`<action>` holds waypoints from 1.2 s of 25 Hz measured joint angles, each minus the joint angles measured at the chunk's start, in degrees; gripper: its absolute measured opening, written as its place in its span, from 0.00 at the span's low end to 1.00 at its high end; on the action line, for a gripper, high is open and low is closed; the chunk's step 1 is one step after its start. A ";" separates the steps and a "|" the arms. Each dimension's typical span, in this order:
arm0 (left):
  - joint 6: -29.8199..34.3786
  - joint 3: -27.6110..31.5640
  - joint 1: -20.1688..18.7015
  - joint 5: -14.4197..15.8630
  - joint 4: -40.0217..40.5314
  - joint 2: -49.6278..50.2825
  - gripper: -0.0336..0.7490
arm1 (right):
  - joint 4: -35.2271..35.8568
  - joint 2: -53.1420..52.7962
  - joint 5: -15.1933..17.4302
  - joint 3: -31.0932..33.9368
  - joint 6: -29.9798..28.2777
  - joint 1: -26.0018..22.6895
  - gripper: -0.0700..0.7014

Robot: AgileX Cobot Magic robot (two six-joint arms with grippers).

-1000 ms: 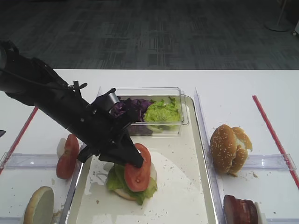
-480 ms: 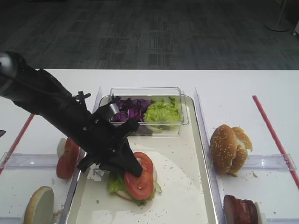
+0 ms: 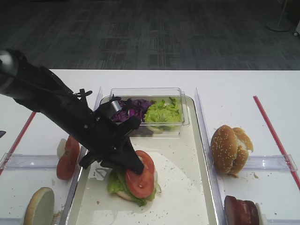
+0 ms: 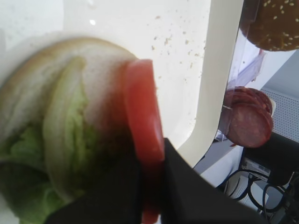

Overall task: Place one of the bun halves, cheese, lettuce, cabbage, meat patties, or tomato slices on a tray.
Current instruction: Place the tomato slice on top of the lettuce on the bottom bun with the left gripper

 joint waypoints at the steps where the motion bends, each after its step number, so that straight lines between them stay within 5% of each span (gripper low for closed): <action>1: 0.00 0.00 0.00 0.00 0.14 0.00 0.08 | 0.00 0.00 0.00 0.00 0.00 0.00 0.97; 8: -0.21 0.00 0.00 0.00 1.88 0.00 0.10 | 0.00 0.00 0.00 0.00 0.00 0.00 0.97; 17: -0.02 0.00 0.00 0.11 1.93 -0.34 0.35 | 0.00 0.00 0.00 0.00 0.00 0.00 0.97; 30: 0.32 -1.96 2.71 3.70 2.57 -1.84 0.55 | 0.00 0.00 0.00 0.00 0.00 0.00 0.97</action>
